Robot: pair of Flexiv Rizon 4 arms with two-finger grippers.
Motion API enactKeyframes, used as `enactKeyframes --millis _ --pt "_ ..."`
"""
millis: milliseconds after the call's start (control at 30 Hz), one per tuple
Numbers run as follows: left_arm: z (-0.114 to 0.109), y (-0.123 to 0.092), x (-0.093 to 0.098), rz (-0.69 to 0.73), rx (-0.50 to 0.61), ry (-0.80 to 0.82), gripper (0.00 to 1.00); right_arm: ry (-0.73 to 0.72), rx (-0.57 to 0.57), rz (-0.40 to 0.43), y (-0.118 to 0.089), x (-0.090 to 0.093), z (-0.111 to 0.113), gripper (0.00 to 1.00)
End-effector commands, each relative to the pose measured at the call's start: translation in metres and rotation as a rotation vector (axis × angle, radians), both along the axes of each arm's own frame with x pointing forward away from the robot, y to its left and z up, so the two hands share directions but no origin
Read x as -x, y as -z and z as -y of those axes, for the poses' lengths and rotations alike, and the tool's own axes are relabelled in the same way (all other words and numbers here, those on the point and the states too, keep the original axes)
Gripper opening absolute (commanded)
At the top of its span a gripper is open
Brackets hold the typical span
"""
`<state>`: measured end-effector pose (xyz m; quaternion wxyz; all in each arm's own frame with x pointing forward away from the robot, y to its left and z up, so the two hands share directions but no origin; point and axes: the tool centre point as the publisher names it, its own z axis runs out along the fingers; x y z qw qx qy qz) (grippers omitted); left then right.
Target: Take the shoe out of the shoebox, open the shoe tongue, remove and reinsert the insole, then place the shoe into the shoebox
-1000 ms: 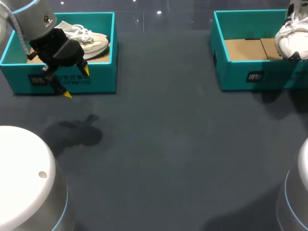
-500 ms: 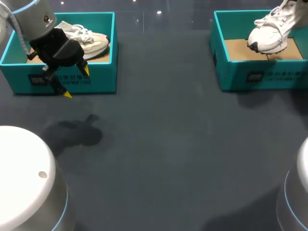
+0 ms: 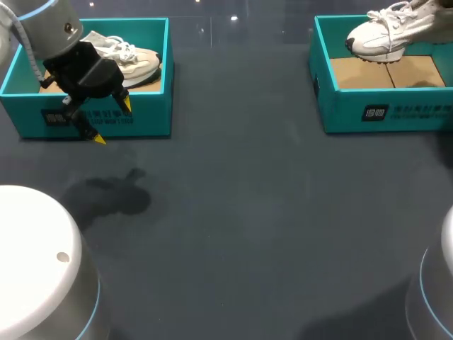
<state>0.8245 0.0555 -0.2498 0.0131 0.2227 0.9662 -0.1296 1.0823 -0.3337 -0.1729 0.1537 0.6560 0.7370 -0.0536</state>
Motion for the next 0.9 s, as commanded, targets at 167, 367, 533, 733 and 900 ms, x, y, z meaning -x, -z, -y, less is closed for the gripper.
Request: enactKeyframes --millis 167,367,533,733,900 --pt "0.000 0.000 0.000 0.000 -0.002 0.001 1.00 0.000 0.011 0.017 -0.002 0.008 -0.003 0.00" --pt "0.000 0.000 0.000 0.000 -0.002 0.001 1.00 0.079 0.016 0.024 0.007 0.011 0.007 0.00" --pt "0.000 0.000 0.000 0.000 -0.002 0.001 1.00 0.156 -0.034 0.078 0.022 0.018 0.016 0.00" --pt "0.000 0.000 0.000 0.000 -0.002 0.001 1.00 0.197 -0.052 0.108 0.041 0.022 0.021 0.00" --pt "0.000 0.000 0.000 0.000 -0.002 0.001 1.00 0.218 -0.079 0.118 0.050 0.026 0.022 0.00"
